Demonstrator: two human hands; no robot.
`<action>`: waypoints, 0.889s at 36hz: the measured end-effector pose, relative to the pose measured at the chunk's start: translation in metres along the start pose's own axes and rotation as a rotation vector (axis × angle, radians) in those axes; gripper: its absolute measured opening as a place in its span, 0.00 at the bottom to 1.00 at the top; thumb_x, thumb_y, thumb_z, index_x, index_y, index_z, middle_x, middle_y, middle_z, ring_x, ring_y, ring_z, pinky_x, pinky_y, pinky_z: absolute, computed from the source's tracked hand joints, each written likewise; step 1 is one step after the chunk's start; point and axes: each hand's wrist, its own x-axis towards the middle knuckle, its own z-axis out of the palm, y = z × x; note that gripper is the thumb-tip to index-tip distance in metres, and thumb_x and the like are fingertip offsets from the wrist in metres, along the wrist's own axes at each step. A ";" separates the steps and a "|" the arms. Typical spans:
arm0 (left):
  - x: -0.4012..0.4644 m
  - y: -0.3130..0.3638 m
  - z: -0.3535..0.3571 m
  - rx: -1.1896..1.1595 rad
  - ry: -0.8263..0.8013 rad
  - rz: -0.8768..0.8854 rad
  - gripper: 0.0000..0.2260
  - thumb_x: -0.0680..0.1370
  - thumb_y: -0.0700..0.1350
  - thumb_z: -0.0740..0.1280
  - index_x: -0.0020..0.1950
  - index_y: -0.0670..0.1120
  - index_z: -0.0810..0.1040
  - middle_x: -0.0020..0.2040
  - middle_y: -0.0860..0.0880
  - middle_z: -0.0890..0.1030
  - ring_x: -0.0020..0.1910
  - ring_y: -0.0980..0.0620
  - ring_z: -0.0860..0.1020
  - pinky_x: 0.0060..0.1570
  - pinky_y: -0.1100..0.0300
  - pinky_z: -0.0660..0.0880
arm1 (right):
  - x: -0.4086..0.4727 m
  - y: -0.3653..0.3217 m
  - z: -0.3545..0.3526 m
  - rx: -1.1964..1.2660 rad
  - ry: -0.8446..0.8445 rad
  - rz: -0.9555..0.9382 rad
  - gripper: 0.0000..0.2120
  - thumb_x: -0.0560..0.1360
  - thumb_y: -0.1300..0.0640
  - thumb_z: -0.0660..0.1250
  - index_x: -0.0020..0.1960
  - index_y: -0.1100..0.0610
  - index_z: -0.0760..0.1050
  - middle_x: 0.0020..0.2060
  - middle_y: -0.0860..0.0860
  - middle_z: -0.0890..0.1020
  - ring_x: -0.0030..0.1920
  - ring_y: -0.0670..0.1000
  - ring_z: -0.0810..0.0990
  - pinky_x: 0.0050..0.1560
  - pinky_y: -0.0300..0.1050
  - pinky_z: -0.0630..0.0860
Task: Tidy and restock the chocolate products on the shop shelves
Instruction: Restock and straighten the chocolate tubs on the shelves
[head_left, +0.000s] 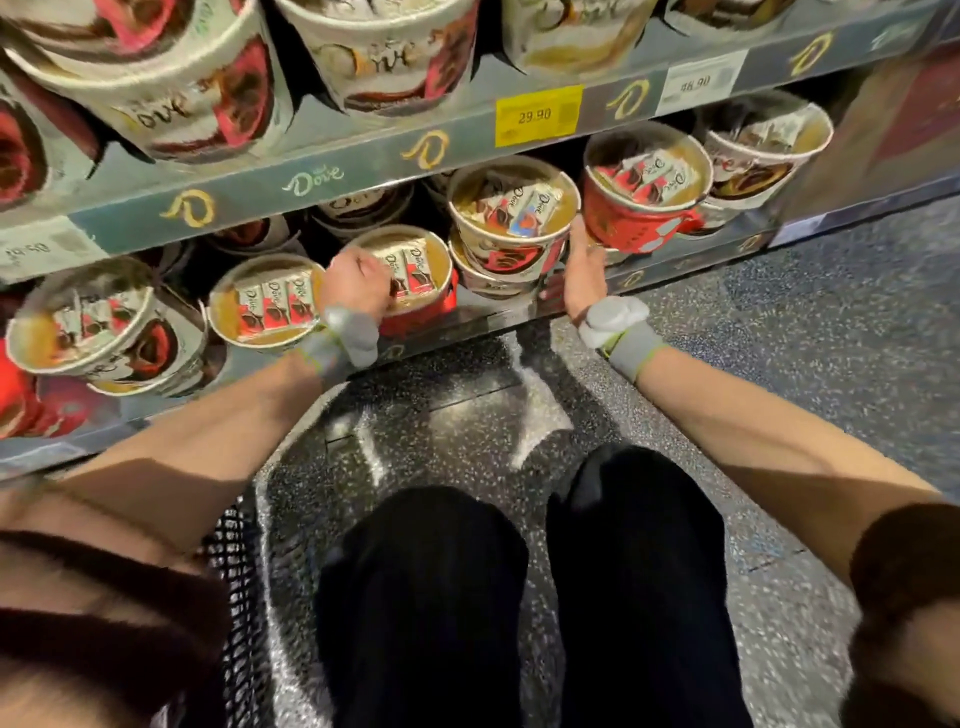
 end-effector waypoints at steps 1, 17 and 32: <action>0.002 -0.001 -0.001 -0.016 0.015 0.009 0.11 0.78 0.43 0.58 0.51 0.40 0.78 0.50 0.38 0.81 0.50 0.38 0.77 0.47 0.54 0.72 | 0.009 0.003 0.000 0.021 -0.014 -0.009 0.37 0.70 0.28 0.55 0.59 0.61 0.73 0.52 0.58 0.80 0.52 0.59 0.78 0.63 0.58 0.71; -0.047 -0.023 -0.008 -0.010 0.065 -0.017 0.14 0.81 0.48 0.59 0.45 0.38 0.74 0.48 0.33 0.80 0.45 0.36 0.79 0.46 0.50 0.74 | 0.017 -0.017 -0.017 -0.103 -0.328 0.074 0.28 0.80 0.41 0.52 0.65 0.64 0.70 0.57 0.63 0.79 0.35 0.54 0.80 0.29 0.40 0.77; -0.074 -0.033 -0.049 -0.171 0.053 -0.166 0.11 0.76 0.40 0.62 0.35 0.44 0.77 0.28 0.48 0.81 0.25 0.53 0.76 0.30 0.61 0.75 | -0.006 -0.033 -0.035 0.014 -0.281 -0.077 0.19 0.82 0.57 0.56 0.41 0.70 0.72 0.20 0.54 0.78 0.17 0.45 0.75 0.18 0.34 0.70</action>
